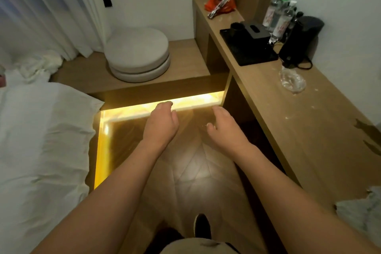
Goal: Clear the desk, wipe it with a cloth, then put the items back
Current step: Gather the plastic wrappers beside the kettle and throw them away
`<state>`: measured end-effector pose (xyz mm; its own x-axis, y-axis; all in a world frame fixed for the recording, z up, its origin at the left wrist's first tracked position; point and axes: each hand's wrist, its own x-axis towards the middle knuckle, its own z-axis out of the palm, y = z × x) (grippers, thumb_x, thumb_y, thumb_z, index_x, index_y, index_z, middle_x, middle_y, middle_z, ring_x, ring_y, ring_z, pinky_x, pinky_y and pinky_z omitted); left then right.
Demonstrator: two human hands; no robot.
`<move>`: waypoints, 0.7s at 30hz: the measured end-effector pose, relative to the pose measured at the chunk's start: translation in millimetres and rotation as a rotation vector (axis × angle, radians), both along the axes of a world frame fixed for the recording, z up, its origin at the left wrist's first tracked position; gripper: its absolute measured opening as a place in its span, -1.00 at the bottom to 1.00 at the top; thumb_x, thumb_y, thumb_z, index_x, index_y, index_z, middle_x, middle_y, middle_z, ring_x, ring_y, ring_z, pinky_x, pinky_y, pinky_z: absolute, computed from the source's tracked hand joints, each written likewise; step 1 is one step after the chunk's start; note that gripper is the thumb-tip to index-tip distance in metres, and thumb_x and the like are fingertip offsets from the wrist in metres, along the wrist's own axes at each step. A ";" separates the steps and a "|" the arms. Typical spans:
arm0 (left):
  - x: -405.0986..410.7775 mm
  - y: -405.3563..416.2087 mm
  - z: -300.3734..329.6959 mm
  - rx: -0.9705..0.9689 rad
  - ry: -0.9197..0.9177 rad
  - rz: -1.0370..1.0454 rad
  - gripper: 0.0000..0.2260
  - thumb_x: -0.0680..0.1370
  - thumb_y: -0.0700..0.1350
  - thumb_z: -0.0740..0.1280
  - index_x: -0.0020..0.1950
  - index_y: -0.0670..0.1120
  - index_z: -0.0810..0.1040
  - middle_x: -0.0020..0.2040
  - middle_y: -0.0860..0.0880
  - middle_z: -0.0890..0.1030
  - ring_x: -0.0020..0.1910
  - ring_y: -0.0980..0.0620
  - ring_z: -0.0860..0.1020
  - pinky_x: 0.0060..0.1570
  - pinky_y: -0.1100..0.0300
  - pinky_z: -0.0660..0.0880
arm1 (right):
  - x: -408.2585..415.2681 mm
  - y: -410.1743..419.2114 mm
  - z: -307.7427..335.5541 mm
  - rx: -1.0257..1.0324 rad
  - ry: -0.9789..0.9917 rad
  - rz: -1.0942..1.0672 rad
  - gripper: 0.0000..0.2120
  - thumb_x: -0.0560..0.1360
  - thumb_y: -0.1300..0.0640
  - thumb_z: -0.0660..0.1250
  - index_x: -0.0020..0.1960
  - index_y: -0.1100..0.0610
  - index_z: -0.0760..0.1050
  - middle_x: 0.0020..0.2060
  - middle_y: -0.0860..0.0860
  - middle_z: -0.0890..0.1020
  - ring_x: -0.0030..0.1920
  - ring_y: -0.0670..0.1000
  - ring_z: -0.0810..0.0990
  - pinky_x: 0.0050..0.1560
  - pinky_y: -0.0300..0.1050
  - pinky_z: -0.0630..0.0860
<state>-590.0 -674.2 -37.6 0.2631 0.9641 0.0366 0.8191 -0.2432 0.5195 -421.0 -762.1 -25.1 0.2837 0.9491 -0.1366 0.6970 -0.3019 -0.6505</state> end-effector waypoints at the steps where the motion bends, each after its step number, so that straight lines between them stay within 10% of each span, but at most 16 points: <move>1: 1.7 17.9 1.1 0.004 0.004 0.006 -0.64 0.67 -0.10 0.18 0.45 -0.16 0.43 0.39 -0.16 0.50 0.35 -0.13 0.47 0.30 0.02 0.39 | 2.6 18.5 1.8 0.002 -0.001 0.004 -0.44 0.61 0.13 0.26 0.56 0.02 0.16 0.51 -0.01 0.29 0.50 0.02 0.27 0.43 0.00 0.29; 21: 32.5 411.3 12.2 0.046 0.006 -0.044 -0.68 0.68 -0.12 0.18 0.40 -0.17 0.48 0.29 -0.15 0.56 0.23 -0.10 0.54 0.11 0.20 0.37 | 32.3 407.1 5.0 0.013 -0.011 -0.065 -0.42 0.61 0.09 0.27 0.57 -0.02 0.14 0.54 -0.04 0.24 0.52 0.02 0.25 0.39 -0.08 0.28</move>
